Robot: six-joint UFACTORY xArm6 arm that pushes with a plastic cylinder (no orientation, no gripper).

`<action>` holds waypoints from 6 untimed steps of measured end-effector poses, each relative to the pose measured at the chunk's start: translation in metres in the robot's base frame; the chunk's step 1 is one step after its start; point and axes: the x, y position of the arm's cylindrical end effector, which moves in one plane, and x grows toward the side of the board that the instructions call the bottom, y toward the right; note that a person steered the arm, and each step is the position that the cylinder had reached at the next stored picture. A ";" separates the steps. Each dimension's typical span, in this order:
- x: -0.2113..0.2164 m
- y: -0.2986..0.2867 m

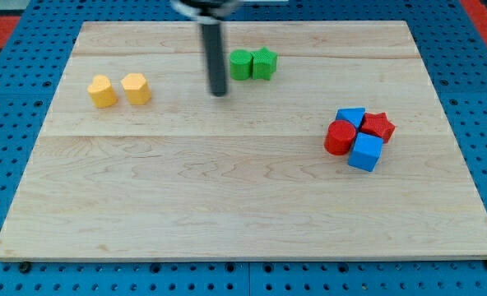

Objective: Push the green circle into yellow hexagon using green star

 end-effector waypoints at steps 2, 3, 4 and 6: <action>-0.059 0.123; -0.065 0.049; -0.063 -0.046; -0.074 -0.094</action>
